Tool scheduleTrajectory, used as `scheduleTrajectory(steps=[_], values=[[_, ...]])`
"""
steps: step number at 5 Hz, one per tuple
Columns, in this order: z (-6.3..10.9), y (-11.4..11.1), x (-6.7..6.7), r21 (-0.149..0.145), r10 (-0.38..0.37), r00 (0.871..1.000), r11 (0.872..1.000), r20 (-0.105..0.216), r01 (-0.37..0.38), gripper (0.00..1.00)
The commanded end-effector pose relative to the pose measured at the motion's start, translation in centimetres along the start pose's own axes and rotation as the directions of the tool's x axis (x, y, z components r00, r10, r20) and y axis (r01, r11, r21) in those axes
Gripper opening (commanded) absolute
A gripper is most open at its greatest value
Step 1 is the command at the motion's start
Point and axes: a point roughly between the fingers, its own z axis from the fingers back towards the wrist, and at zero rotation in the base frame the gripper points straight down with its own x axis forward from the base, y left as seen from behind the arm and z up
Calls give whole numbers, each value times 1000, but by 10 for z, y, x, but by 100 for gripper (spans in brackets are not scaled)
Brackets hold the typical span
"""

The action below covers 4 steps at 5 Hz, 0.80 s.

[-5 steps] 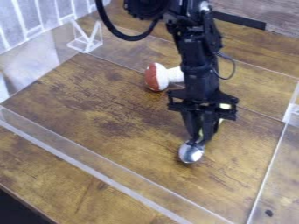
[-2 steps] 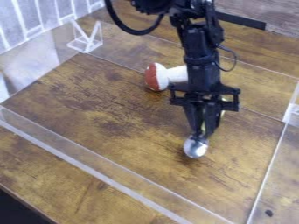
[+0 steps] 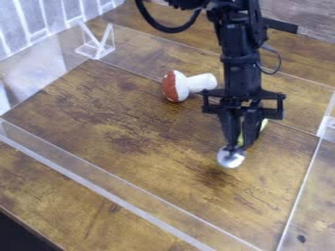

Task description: Move the green spoon to the right

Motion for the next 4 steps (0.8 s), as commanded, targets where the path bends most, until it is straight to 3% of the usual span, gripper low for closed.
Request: scheduleTrajectory(steps=[1, 3, 4], values=[[35, -14, 4, -16, -16, 998, 1000, 62, 17, 0], [24, -2, 7, -17, 29, 999, 999, 37, -28, 0], [23, 8, -8, -18, 39, 999, 999, 25, -39, 0]])
